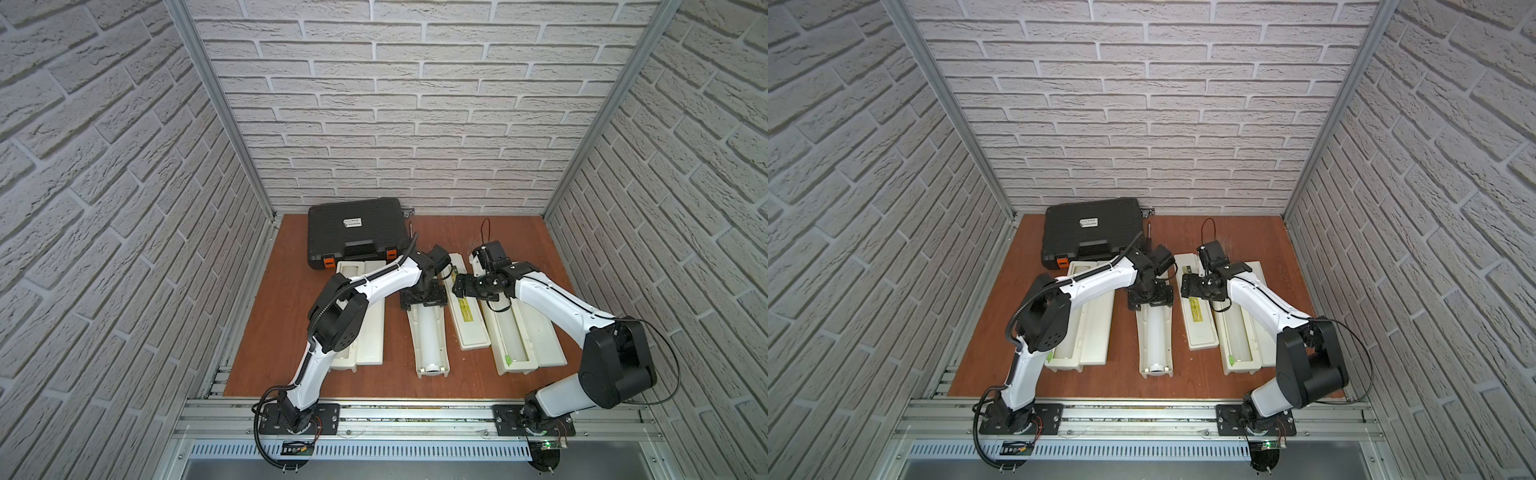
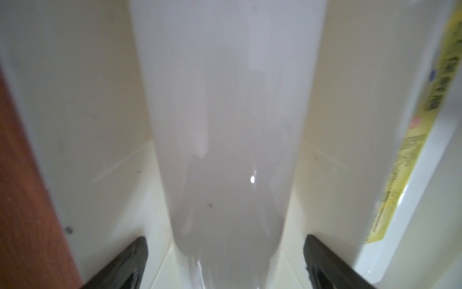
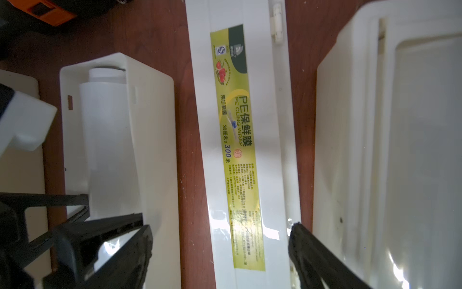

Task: Put plastic wrap rolls into dispensers
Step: Place the plastic wrap into the plastic wrap cutting box, then pick up the lid from the center of the board.

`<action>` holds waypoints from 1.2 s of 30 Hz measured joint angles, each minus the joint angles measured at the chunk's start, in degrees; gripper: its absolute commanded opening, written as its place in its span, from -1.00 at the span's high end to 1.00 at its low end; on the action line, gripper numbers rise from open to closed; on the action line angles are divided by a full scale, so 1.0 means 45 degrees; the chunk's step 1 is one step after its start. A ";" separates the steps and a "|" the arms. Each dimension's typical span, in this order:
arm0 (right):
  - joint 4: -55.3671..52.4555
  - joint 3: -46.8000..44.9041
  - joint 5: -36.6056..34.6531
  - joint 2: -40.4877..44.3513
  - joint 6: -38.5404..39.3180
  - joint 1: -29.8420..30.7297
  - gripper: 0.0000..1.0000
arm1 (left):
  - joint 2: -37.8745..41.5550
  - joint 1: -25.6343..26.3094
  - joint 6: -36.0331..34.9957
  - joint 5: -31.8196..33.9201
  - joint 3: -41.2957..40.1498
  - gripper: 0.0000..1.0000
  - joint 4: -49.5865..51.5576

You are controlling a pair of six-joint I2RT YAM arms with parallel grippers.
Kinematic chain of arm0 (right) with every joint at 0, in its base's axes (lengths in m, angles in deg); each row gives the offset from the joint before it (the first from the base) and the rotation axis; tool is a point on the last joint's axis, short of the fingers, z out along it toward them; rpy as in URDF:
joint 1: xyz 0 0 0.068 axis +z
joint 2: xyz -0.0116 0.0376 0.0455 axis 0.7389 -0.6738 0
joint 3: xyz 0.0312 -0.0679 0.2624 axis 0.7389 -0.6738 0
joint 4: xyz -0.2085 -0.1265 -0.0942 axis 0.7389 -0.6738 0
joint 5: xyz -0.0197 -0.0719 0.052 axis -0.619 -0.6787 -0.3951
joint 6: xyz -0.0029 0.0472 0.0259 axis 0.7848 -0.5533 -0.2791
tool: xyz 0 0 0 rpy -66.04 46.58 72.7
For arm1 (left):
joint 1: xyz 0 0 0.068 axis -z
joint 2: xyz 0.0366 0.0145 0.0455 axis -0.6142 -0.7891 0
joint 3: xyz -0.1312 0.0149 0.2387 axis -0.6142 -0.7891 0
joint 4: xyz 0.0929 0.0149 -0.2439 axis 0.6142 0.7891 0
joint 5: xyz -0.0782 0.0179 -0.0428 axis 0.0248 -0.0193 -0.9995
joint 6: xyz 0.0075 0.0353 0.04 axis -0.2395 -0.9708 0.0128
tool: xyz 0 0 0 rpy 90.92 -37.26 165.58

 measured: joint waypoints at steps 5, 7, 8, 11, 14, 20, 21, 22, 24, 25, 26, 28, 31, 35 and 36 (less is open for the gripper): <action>-0.0364 0.2079 -0.0622 -0.1409 0.0476 0.0029 -0.98 | 0.0933 -0.0063 -0.0427 0.0117 -0.0058 -0.96 -0.0656; -0.0588 0.3002 -0.0821 -0.2191 0.0651 0.0005 -0.99 | 0.1394 -0.0214 -0.0563 0.0102 -0.0359 -0.96 -0.1073; -0.0665 0.3492 -0.0894 -0.2652 0.0738 0.0010 -0.99 | 0.1656 -0.0306 -0.0627 0.0078 -0.0578 -0.96 -0.1345; -0.0826 0.4843 -0.1141 -0.4075 0.0957 0.0029 -1.00 | 0.2448 -0.0612 -0.0860 -0.0005 -0.1331 -0.97 -0.2084; -0.1151 0.5843 -0.1389 -0.5270 0.1151 0.0049 -1.00 | 0.3249 -0.1078 -0.1103 -0.0078 -0.2234 -0.96 -0.2691; -0.1870 0.6951 -0.1904 -0.6926 0.1345 0.0049 -1.00 | 0.4677 -0.2555 -0.1642 -0.0068 -0.3881 -0.97 -0.3400; -0.2021 0.7053 -0.1991 -0.7135 0.1360 0.0049 -1.00 | 0.4794 -0.2769 -0.1739 -0.0068 -0.3973 -0.97 -0.3429; -0.2210 0.7189 -0.2093 -0.7334 0.1389 0.0049 -1.00 | 0.4862 -0.3026 -0.1855 -0.0073 -0.4027 -0.97 -0.3463; -0.2433 0.7436 -0.2259 -0.7723 0.1394 0.0019 -1.00 | 0.4911 -0.3390 -0.2040 -0.0087 -0.4031 -0.97 -0.3570; -0.2511 0.7524 -0.2307 -0.7888 0.1389 -0.0034 -1.00 | 0.4915 -0.3541 -0.2166 -0.0107 -0.4027 -0.97 -0.3638; -0.2589 0.7597 -0.2365 -0.8009 0.1389 -0.0078 -1.00 | 0.4915 -0.3653 -0.2268 -0.0151 -0.4027 -0.96 -0.3672; -0.2783 0.7815 -0.2390 -0.8145 0.1384 -0.0107 -1.00 | 0.4915 -0.3827 -0.2463 -0.0238 -0.4027 -0.96 -0.3687; -0.3050 0.8213 -0.2385 -0.8408 0.1375 -0.0175 -1.00 | 0.4911 -0.4065 -0.2696 -0.0447 -0.4027 -0.97 -0.3691; -0.3395 0.8850 -0.2477 -0.8801 0.1341 -0.0209 -1.00 | 0.4852 -0.4269 -0.2856 -0.0748 -0.4027 -0.97 -0.3696; -0.3468 0.8942 -0.2497 -0.8869 0.1336 -0.0209 -1.00 | 0.4823 -0.4313 -0.2885 -0.0806 -0.4022 -0.97 -0.3701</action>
